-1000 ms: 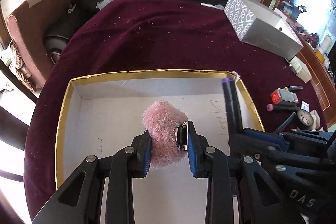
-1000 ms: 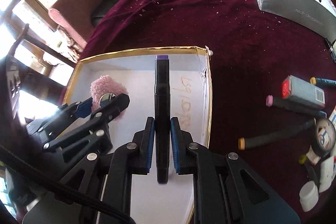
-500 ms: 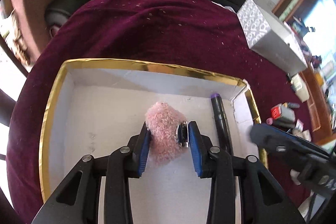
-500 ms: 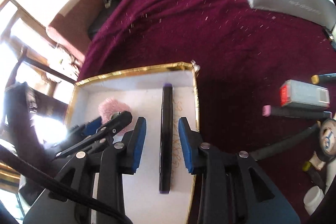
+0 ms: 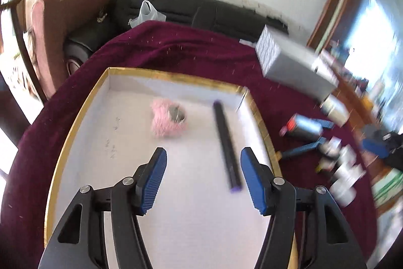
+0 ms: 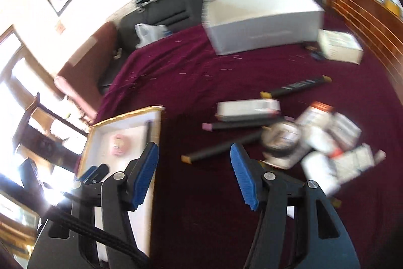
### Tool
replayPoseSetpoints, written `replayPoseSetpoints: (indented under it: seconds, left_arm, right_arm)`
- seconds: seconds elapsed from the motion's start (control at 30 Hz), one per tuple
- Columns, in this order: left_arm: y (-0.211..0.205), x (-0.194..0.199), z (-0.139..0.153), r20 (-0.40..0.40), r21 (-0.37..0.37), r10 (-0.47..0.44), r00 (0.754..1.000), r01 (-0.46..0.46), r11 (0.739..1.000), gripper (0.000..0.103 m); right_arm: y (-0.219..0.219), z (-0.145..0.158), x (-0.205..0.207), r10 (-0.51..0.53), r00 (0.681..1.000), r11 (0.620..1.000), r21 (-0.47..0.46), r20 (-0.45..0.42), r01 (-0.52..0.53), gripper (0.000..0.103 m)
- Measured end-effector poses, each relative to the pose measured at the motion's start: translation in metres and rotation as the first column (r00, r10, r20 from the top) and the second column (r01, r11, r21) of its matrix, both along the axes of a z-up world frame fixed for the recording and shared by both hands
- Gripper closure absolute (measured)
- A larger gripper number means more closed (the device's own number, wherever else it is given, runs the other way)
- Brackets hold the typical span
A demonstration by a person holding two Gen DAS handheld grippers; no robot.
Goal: Organize objects
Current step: 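Lower the puff and marker into the white tray and open both grippers, then grasp a yellow-capped black marker with the left gripper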
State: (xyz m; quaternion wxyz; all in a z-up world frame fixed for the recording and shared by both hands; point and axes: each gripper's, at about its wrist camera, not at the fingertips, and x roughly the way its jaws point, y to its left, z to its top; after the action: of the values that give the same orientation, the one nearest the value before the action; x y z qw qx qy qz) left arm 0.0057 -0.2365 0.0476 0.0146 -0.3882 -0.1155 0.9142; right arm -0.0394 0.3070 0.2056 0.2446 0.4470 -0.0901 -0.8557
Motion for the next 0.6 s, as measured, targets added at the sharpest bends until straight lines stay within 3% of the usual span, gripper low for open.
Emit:
replayPoseSetpoints:
  seconds: [0.13,0.27,0.37,0.43,0.6]
  left_arm:
    - [-0.004,0.003,0.008,-0.024,-0.048,-0.004,1.0,0.003,0.999,0.048]
    - [-0.009,0.004,0.026,-0.026,-0.01,-0.003,1.0,0.003,1.0,0.048]
    - [0.025,0.0,0.049,-0.065,-0.075,-0.102,0.993,0.097,0.992,0.045]
    - [0.056,-0.012,0.053,-0.04,-0.118,-0.185,0.982,0.18,0.977,0.044]
    - [0.15,-0.049,0.033,0.106,-0.243,-0.36,0.927,0.375,0.894,0.044]
  right_arm:
    - [0.046,-0.01,0.003,-0.058,0.998,0.998,0.02,0.024,0.058,0.044]
    - [0.085,-0.028,-0.001,-0.12,0.991,0.993,0.014,0.054,0.119,0.044]
    - [0.111,-0.041,-0.004,-0.164,0.983,0.986,-0.025,0.087,0.167,0.044]
    - [0.122,-0.049,-0.006,-0.182,0.977,0.981,-0.05,0.108,0.188,0.044]
    - [0.141,-0.058,-0.001,-0.181,0.975,0.978,-0.079,0.125,0.192,0.044]
